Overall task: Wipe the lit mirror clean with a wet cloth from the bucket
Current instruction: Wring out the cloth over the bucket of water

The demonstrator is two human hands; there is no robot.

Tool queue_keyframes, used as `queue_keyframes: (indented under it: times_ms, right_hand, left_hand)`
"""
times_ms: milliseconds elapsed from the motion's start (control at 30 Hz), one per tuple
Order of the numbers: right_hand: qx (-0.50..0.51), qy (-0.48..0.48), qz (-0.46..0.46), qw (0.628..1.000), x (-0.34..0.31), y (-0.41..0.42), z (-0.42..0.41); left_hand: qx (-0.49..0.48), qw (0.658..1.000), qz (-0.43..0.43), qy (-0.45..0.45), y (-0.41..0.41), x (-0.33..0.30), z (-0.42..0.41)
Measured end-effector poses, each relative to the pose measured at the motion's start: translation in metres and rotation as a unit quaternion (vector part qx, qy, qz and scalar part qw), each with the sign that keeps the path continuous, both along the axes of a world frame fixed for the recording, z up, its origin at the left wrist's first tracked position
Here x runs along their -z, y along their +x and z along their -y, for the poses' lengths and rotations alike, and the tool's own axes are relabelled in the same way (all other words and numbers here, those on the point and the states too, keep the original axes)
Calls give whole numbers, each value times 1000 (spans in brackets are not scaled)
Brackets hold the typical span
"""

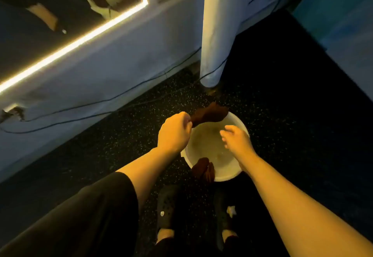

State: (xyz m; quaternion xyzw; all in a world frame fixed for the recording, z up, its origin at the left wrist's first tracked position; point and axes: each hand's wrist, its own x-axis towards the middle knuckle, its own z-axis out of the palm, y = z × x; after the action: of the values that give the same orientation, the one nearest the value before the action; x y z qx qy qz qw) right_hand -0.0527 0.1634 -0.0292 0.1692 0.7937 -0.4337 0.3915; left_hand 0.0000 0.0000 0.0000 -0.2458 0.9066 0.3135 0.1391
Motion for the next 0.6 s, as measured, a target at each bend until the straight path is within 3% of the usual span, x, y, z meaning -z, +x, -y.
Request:
queue_keyframes:
  times_ms: [133,333,467,600]
  right_hand:
    - [169,-90,73,979,64,-35,17]
    - [288,-158,152,932,122,-48,39]
    - [265,-72,26,961,113,-40,47]
    - [191,-120,-75,971,31,-37,43]
  left_hand:
    - [10,1000,7,-26,-28,72,-8]
    - [60,998,-7,-9,-43,129,-10]
    - [56,998,19,28,-38,118,-13]
    - [5,993,-46,109,-40,52,-7]
